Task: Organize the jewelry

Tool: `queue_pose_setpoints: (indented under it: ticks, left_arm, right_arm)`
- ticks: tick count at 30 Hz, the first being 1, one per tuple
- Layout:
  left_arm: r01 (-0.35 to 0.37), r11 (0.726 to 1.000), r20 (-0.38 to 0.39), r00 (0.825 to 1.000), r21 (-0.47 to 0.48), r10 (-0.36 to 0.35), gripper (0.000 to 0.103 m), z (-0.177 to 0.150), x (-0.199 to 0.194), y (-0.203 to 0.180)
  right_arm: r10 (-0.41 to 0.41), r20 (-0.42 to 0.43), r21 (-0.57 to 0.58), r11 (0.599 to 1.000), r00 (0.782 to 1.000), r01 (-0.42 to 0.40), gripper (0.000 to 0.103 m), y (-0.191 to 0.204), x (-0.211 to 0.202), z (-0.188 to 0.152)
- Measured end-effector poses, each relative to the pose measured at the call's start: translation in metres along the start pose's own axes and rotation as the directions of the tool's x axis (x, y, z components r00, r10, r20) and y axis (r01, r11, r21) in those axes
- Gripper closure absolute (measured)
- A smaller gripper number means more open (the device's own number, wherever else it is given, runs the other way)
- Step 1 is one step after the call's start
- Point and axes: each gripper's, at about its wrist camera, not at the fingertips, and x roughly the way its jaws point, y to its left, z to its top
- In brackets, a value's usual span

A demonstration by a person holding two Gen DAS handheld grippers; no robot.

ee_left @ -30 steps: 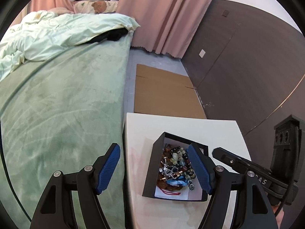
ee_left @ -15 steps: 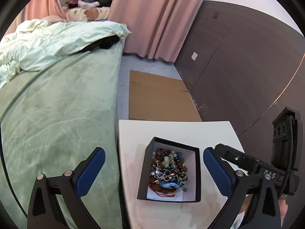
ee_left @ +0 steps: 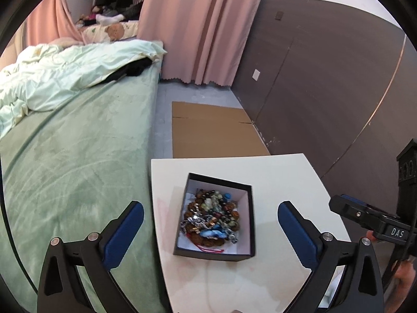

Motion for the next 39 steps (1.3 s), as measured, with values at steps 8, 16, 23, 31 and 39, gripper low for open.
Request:
queue_pose_setpoints:
  ticks: [8,16,23,31,39]
  left_arm:
    - [-0.02,0.999,0.085,0.996,0.05,0.016,0.0,-0.007,-0.031,-0.026]
    - [-0.041,0.996,0.15,0.988,0.084,0.028,0.0,-0.017,-0.063,-0.045]
    - [-0.053,0.992,0.199,0.98,0.112,0.03,0.0,-0.031,-0.087,-0.056]
    - [-0.071,0.99,0.232,0.972,0.125,0.04,0.0,-0.042,-0.1,-0.057]
    - [-0.079,0.994,0.245,0.968,0.081,0.057,0.0,-0.042,-0.101,-0.053]
  right_arm:
    - [-0.03,0.047,-0.028,0.999,0.998,0.031,0.007,-0.018,-0.036,-0.01]
    - [0.0,0.059,-0.056,0.998,0.998,0.003,0.007,-0.025,-0.068,-0.014]
    - [0.069,0.101,-0.12,0.991,0.993,-0.057,0.007,-0.009,-0.096,-0.026]
    - [0.05,0.107,-0.189,0.982,0.993,-0.029,0.007,0.001,-0.105,-0.043]
    - [0.047,0.126,-0.195,0.981,0.991,-0.022,0.007,-0.002,-0.108,-0.049]
